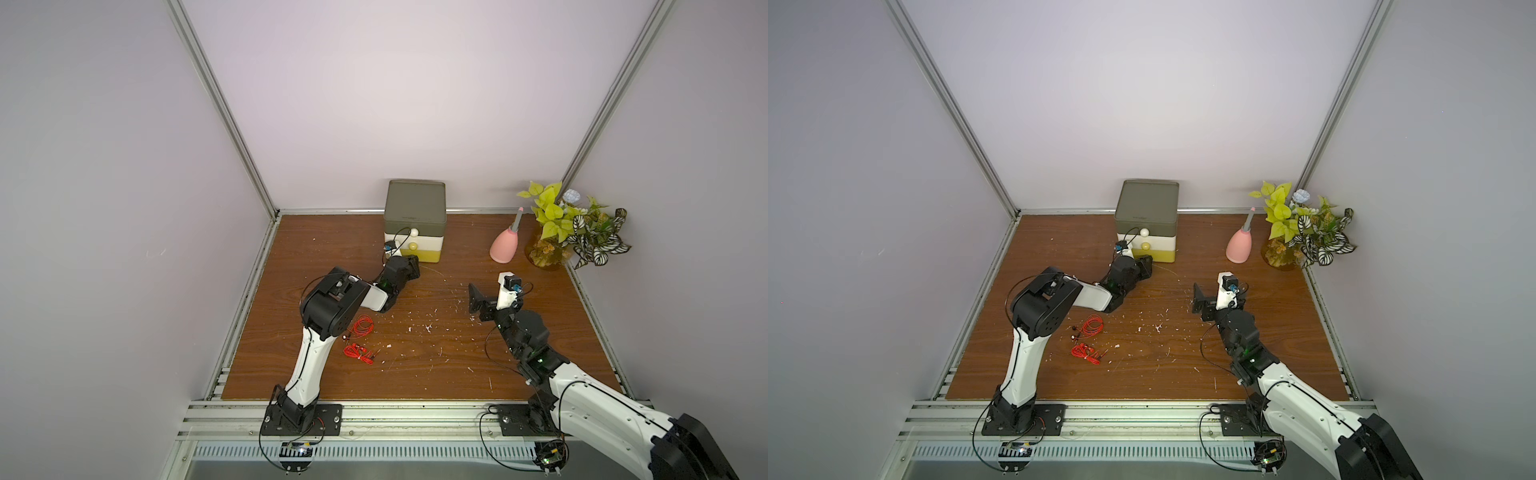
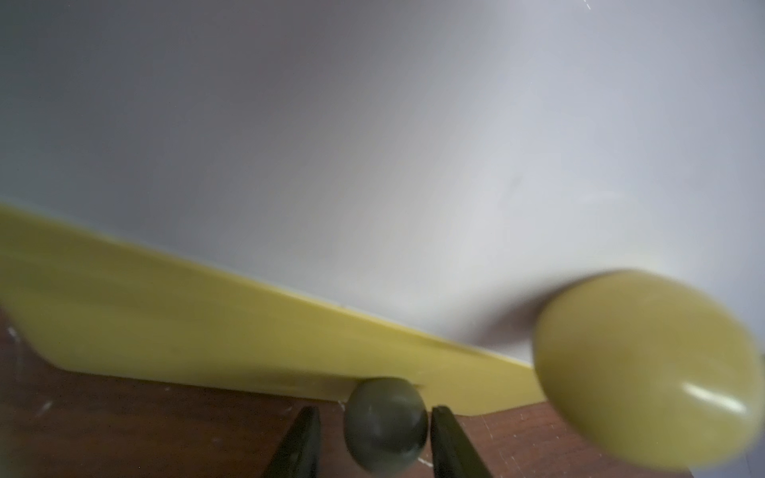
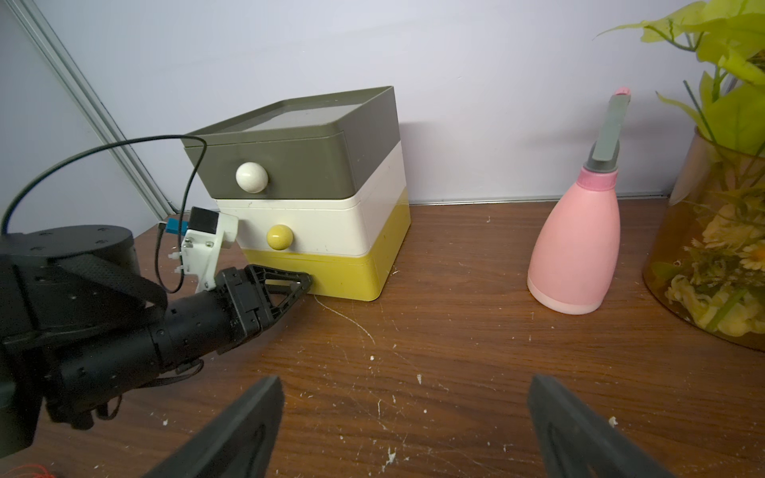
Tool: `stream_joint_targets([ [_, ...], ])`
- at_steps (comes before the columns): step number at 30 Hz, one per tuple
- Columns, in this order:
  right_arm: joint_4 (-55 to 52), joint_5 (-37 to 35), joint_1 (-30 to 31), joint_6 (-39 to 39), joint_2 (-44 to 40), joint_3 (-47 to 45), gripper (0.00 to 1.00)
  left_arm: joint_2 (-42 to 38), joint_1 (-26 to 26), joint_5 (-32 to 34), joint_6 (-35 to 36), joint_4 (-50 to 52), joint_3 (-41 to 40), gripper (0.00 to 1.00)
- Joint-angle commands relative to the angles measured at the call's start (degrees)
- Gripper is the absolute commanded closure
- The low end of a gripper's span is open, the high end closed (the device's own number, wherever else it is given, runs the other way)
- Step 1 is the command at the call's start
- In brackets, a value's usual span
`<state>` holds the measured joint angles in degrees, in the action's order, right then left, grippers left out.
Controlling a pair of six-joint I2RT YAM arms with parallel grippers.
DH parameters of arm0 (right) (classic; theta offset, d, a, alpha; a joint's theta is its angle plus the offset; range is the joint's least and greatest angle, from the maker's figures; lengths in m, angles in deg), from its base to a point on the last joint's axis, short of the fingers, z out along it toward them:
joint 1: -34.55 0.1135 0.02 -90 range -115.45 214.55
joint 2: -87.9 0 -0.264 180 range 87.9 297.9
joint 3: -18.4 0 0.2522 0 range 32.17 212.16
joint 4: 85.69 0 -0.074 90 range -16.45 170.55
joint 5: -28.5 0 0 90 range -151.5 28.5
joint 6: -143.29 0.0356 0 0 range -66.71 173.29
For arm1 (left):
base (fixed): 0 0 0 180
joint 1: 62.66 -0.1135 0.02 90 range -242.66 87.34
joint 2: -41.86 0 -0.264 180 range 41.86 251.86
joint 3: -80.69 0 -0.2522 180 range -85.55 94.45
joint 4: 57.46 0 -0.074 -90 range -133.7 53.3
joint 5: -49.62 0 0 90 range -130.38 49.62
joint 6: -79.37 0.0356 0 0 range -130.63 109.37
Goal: Place the wired earphones into the drawer by color
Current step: Open the drawer in the storage box.
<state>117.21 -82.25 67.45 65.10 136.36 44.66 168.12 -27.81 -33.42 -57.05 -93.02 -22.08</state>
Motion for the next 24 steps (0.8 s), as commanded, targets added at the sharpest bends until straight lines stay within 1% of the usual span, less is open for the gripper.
stream_joint_targets([
  [1, 2.62, -0.52, -0.09, 0.31, -0.47, 0.08, 0.01, 1.44, 0.48, 0.33, -0.5, -1.54, 1.43, 0.63],
  [11, 2.63, -0.39, -0.19, 0.32, -0.42, 0.07, 0.01, 2.59, 0.48, 1.34, -1.13, -3.66, 1.75, 0.7],
  [24, 2.71, -0.3, -0.15, 0.19, -0.35, 0.08, 0.01, 3.09, 0.5, 1.76, -0.7, -6.39, 1.58, 0.76],
])
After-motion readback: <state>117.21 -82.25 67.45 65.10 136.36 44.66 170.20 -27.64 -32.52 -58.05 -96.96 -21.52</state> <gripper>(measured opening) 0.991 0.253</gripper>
